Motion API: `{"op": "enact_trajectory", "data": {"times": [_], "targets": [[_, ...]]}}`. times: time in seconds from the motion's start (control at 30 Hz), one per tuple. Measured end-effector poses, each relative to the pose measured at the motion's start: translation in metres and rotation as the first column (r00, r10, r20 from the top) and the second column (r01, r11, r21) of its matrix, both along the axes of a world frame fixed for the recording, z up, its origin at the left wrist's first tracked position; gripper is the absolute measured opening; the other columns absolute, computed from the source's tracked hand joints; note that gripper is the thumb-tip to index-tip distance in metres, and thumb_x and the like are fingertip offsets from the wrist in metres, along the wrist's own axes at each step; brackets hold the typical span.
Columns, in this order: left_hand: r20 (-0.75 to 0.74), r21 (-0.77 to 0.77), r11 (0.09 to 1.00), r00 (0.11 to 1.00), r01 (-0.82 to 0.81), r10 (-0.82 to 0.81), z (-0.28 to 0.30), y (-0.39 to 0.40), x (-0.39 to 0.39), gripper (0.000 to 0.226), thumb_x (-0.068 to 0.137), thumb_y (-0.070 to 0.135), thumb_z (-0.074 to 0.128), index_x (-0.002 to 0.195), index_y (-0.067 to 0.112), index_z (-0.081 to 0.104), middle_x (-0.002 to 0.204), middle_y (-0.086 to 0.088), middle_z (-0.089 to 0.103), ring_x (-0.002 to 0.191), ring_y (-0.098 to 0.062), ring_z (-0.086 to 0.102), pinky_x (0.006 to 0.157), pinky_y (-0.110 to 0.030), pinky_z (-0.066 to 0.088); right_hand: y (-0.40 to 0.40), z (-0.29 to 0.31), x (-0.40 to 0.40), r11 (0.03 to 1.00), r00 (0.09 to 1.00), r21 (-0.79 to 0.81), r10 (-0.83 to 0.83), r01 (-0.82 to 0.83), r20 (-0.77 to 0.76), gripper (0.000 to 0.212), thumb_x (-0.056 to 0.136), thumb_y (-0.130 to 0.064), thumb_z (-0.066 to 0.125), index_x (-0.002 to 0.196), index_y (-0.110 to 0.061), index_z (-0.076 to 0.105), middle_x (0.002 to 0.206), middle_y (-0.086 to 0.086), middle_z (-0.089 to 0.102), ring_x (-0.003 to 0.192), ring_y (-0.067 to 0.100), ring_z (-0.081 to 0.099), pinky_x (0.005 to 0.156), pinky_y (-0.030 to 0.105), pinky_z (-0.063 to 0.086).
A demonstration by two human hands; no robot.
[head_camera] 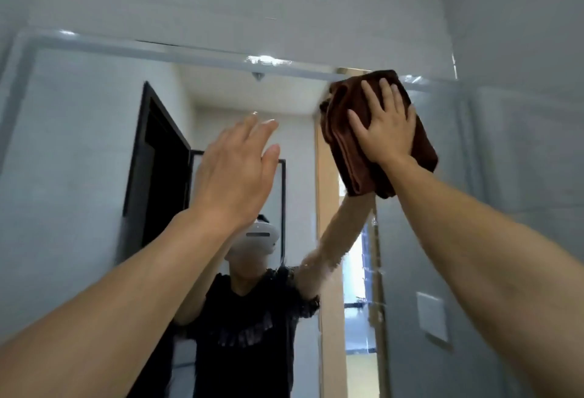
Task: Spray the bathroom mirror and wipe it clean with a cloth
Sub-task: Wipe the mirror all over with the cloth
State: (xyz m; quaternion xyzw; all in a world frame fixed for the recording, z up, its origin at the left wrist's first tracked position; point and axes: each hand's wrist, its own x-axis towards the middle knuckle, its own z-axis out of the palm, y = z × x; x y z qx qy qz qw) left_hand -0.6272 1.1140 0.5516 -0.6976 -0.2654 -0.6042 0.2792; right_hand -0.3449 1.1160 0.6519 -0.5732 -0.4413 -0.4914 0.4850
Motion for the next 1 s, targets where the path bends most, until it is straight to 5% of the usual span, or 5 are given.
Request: {"op": "enact_trajectory", "data": {"times": [0.13, 0.33, 0.6, 0.77, 1.0], "targets": [[-0.064, 0.025, 0.999, 0.997, -0.033, 0.034, 0.0, 0.02, 0.022, 0.048, 0.102, 0.041, 0.038, 0.149, 0.027, 0.041, 0.156, -0.003, 0.041, 0.141, -0.025, 0.041, 0.113, -0.049, 0.036, -0.012, -0.009, 0.048, 1.0, 0.985, -0.007, -0.009, 0.008, -0.171, 0.072, 0.095, -0.056, 0.041, 0.159, -0.028, 0.023, 0.169, -0.001, 0.007, 0.156, 0.02, 0.004, 0.124, 0.055, 0.006], [-0.089, 0.026, 0.99, 0.986, -0.136, 0.138, 0.021, 0.019, 0.011, 0.057, 0.097, 0.049, 0.027, 0.149, 0.028, 0.04, 0.156, -0.004, 0.039, 0.141, -0.026, 0.039, 0.113, -0.048, 0.034, 0.002, 0.009, 0.006, 1.0, 0.975, -0.003, -0.029, 0.029, -0.219, 0.077, 0.093, -0.06, 0.039, 0.16, -0.032, 0.015, 0.169, 0.003, 0.003, 0.156, 0.025, 0.0, 0.121, 0.062, 0.005], [-0.008, 0.112, 0.983, 0.989, -0.149, 0.15, 0.023, 0.003, 0.025, 0.042, 0.1, 0.034, 0.04, 0.135, 0.014, 0.052, 0.134, -0.015, 0.054, 0.121, -0.034, 0.052, 0.1, -0.052, 0.044, 0.03, 0.011, -0.118, 0.995, 0.978, -0.094, 0.05, -0.031, 0.204, 0.076, 0.094, -0.068, 0.034, 0.16, -0.037, 0.013, 0.169, 0.007, 0.002, 0.156, 0.028, -0.004, 0.119, 0.065, -0.004], [-0.033, 0.148, 0.98, 0.99, -0.13, 0.137, 0.025, -0.002, 0.065, 0.047, 0.099, 0.034, 0.036, 0.138, 0.014, 0.051, 0.137, -0.013, 0.054, 0.122, -0.032, 0.051, 0.101, -0.047, 0.04, 0.021, 0.034, -0.06, 0.998, 0.933, -0.061, 0.042, -0.022, 0.357, 0.068, 0.095, -0.068, 0.031, 0.157, -0.042, 0.019, 0.169, 0.0, 0.012, 0.156, 0.021, 0.005, 0.122, 0.058, 0.007], [-0.112, 0.154, 0.982, 0.986, -0.105, 0.123, 0.022, 0.002, 0.096, 0.053, 0.098, 0.042, 0.031, 0.146, 0.025, 0.045, 0.151, -0.006, 0.046, 0.137, -0.027, 0.043, 0.111, -0.045, 0.035, -0.015, 0.05, 0.079, 0.999, 0.997, 0.024, -0.025, 0.023, 0.067, 0.068, 0.095, -0.064, 0.035, 0.157, -0.04, 0.024, 0.168, 0.001, 0.018, 0.155, 0.022, 0.013, 0.122, 0.053, 0.015]]}}
